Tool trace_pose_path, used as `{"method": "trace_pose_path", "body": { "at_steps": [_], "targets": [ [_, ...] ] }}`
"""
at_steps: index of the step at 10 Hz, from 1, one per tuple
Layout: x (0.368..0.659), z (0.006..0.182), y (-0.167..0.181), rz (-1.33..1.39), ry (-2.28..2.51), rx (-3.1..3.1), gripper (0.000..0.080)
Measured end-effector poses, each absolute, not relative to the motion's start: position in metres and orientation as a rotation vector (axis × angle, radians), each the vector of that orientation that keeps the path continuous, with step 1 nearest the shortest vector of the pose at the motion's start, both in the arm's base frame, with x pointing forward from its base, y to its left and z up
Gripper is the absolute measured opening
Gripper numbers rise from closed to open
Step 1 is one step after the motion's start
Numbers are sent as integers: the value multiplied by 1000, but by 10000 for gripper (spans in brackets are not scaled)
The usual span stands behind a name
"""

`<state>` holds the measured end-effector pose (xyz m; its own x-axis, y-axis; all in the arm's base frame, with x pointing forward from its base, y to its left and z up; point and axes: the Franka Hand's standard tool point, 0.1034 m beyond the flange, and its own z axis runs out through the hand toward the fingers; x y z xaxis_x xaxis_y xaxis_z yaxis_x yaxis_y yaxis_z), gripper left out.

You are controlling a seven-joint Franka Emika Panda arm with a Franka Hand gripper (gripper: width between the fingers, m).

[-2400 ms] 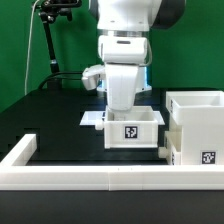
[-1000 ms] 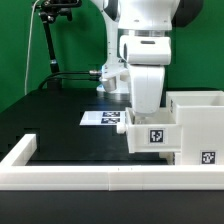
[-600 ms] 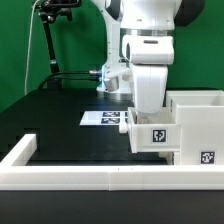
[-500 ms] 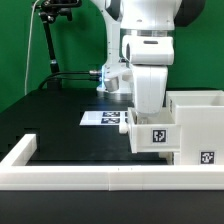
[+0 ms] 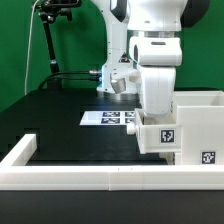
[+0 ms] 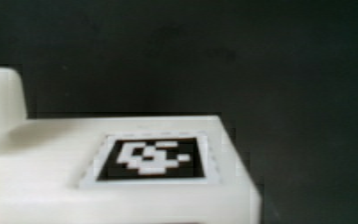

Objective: Assemble drawer

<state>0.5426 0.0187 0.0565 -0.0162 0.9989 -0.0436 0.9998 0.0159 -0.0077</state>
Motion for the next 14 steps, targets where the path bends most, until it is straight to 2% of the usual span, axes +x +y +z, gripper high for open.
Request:
{"method": "trace_pose_path", "body": {
  "at_steps": [3, 4, 5, 6, 7, 8, 9, 10, 13, 14],
  "targets": [
    [542, 56, 18, -56, 2219, 2186, 43],
    [542, 57, 18, -56, 2219, 2186, 238],
    [543, 60, 19, -53, 2217, 2184, 238],
    [544, 65, 19, -53, 2216, 2181, 494],
    [544, 71, 18, -68, 2216, 2184, 494],
    [544, 80, 16, -81, 2212, 2185, 599],
    [545, 89, 12, -86, 2208, 2182, 634],
    [547, 96, 5, -85, 2209, 2170, 634],
    [544, 92, -37, -108, 2285, 2101, 648],
    [544, 93, -38, -106, 2283, 2104, 648]
  ]
}}
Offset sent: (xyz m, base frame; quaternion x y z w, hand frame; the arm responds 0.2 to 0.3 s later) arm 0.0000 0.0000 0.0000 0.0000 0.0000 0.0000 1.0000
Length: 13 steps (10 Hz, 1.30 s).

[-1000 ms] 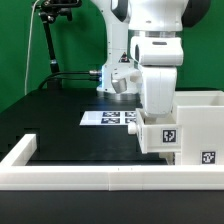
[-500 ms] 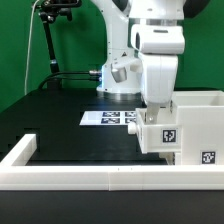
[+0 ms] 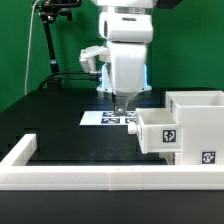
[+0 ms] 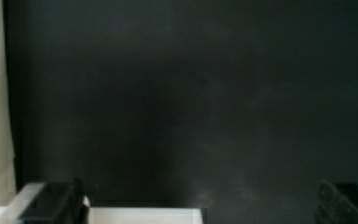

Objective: Assemble drawer

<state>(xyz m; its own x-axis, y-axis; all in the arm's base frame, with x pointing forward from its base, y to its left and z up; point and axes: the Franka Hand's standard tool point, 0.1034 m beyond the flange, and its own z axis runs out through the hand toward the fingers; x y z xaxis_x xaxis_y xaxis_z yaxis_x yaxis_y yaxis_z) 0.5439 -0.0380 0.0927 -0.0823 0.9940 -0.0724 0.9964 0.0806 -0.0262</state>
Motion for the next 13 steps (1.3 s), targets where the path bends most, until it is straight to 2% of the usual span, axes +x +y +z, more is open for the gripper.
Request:
{"method": "trace_pose_path", "body": {
  "at_steps": [2, 6, 9, 13],
  "targets": [
    [542, 90, -46, -98, 2300, 2105, 648],
    [545, 69, -72, 44, 2399, 2236, 648],
    [550, 59, -49, 40, 2360, 2316, 648],
    [552, 61, -12, 32, 2250, 2442, 648]
  ]
}}
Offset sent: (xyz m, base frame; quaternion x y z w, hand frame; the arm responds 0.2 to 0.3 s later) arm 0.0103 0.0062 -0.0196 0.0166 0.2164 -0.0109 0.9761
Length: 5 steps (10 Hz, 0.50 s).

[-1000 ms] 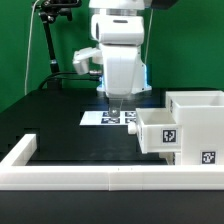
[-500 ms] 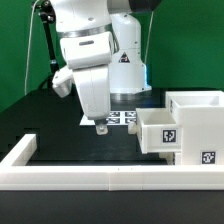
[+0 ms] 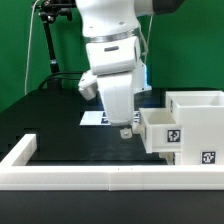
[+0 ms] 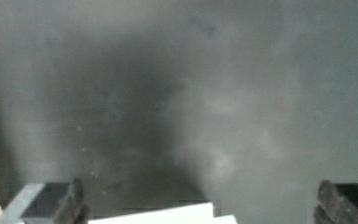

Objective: Assemble drawer

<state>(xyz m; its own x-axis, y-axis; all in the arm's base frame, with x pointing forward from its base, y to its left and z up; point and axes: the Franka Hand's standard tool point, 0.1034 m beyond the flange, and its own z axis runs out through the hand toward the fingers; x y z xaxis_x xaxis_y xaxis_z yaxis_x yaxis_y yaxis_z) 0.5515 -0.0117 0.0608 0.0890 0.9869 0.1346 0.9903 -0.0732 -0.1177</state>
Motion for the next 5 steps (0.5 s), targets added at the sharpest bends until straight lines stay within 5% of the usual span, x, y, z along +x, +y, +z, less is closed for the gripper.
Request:
{"method": "trace_pose_path", "body": {
  "at_steps": [5],
  "targets": [
    [544, 58, 26, -16, -1931, -2213, 648]
  ]
}}
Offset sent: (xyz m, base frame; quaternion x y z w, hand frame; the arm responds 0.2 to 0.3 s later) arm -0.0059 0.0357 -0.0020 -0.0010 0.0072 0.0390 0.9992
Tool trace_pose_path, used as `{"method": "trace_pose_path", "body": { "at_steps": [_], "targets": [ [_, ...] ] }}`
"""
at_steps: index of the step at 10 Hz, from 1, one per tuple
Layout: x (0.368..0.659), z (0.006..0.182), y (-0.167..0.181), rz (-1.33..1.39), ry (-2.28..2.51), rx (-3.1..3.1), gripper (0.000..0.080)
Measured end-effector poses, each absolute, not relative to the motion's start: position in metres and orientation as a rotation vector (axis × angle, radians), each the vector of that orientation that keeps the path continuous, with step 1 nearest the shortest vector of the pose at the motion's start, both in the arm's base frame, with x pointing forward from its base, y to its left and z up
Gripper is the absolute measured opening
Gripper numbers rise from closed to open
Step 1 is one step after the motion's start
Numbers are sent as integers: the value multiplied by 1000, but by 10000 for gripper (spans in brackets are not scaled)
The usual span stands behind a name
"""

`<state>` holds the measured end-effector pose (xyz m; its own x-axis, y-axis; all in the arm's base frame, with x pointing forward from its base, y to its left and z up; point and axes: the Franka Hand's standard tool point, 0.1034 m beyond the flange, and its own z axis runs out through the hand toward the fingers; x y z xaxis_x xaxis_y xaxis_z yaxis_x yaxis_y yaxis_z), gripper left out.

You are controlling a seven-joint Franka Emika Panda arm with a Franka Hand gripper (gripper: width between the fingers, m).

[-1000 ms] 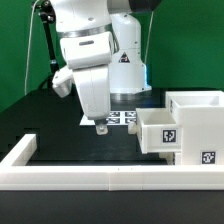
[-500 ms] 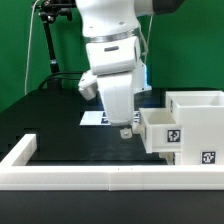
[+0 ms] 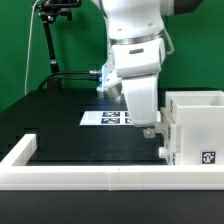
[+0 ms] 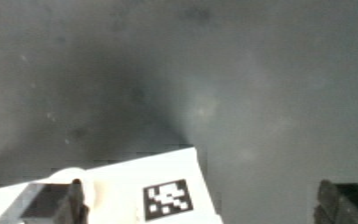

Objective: Assemble drawer

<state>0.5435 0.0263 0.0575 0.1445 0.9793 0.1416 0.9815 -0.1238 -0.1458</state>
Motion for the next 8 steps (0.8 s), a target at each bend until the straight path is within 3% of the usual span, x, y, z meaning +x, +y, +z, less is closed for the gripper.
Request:
{"method": "trace_pose_path", "body": {
  "at_steps": [2, 8],
  "targets": [
    [544, 59, 26, -13, -1922, -2219, 648],
    [521, 55, -21, -10, -1888, -2259, 648]
  ]
}}
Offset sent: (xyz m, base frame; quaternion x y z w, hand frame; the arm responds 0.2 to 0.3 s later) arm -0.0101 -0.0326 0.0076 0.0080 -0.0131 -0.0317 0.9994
